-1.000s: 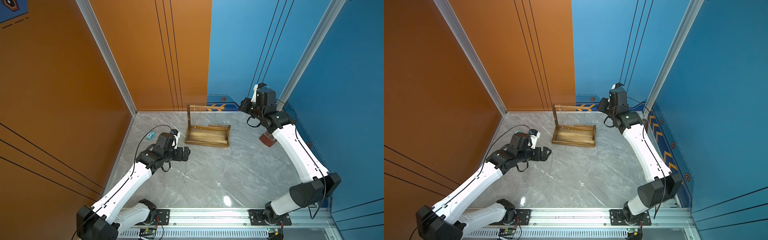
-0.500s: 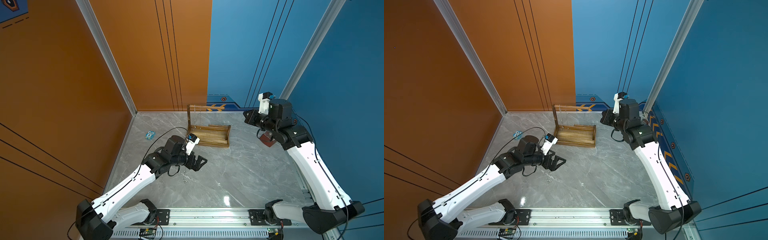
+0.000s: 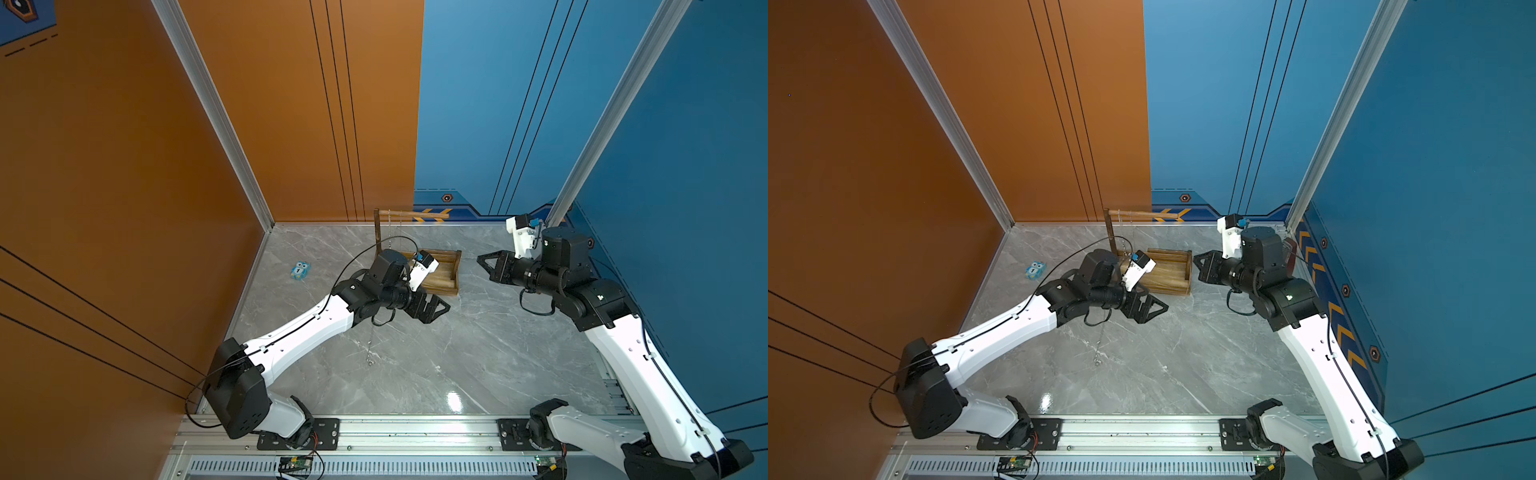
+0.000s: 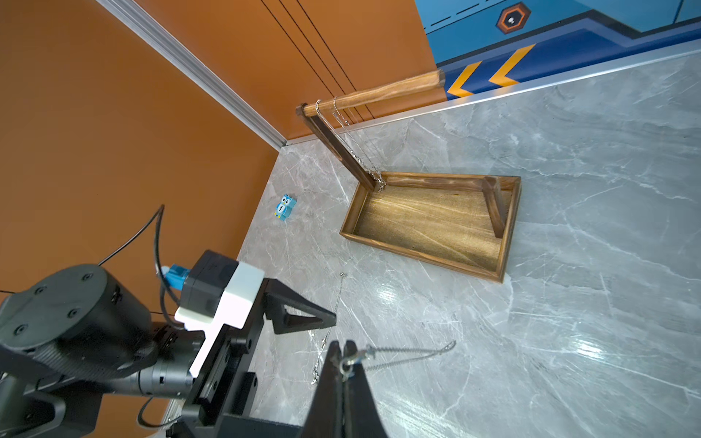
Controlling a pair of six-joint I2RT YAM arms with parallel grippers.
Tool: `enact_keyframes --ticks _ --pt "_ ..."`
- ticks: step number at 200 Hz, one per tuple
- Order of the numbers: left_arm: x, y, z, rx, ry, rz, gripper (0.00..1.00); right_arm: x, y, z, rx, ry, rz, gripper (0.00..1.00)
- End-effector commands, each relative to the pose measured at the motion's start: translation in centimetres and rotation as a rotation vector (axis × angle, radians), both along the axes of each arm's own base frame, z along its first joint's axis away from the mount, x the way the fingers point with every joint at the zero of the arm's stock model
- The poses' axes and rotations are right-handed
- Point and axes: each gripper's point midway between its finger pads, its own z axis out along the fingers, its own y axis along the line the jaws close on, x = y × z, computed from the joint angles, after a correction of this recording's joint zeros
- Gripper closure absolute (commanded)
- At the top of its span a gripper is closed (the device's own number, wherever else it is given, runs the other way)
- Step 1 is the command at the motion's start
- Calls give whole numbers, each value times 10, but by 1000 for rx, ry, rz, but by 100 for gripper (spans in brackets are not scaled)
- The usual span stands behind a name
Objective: Take the necklace off the jewelry display stand
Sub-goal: Take off the necklace from the stand.
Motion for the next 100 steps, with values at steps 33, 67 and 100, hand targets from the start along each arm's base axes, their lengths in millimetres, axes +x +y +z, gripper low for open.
enact_keyframes --ticks 33,67,100 --pt "-8 -45 27 -141 -71 -211 0 -28 14 -15 5 30 108 100" --pt "-4 -54 35 -222 -55 -241 6 -35 12 -16 4 23 110 100" --pt "-6 -62 40 -246 -46 -280 9 -41 11 -12 10 17 121 100"
